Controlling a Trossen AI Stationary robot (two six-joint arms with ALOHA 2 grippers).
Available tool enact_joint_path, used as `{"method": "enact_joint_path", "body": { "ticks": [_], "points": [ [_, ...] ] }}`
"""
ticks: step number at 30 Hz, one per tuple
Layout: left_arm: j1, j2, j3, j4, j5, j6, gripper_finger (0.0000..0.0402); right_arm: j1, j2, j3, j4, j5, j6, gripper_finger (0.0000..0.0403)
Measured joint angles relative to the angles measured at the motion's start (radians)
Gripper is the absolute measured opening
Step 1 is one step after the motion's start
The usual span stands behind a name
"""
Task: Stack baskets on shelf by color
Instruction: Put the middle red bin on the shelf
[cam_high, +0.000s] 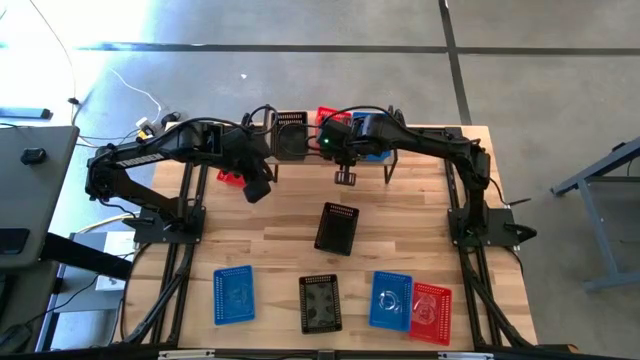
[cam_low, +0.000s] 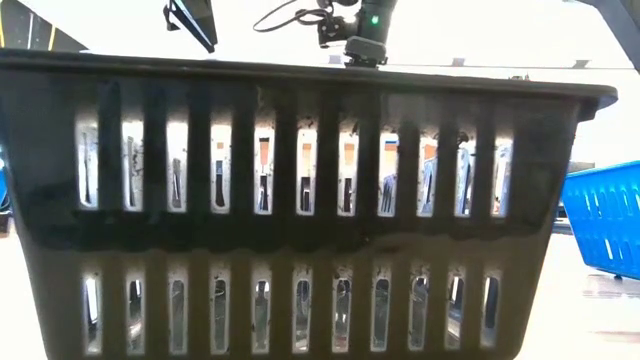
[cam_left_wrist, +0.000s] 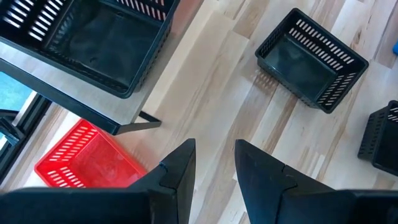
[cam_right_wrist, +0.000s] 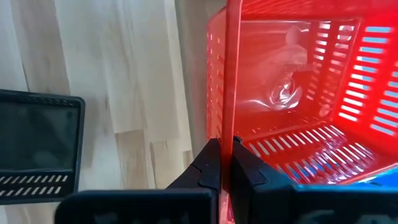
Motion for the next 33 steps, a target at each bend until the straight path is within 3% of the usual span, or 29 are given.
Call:
{"method": "enact_joint_path", "body": {
  "ticks": [24,33],
  "points": [
    [0.0,0.0,0.0,0.0,0.001,0.0,0.0101,-0.021,0.0,0.0,0.023,0.0,0.01,0.0001],
    [0.0,0.0,0.0,0.0,0.001,0.0,0.0101,-0.019,0.0,0.0,0.04,0.003,0.019,0.0071]
  ]
}}
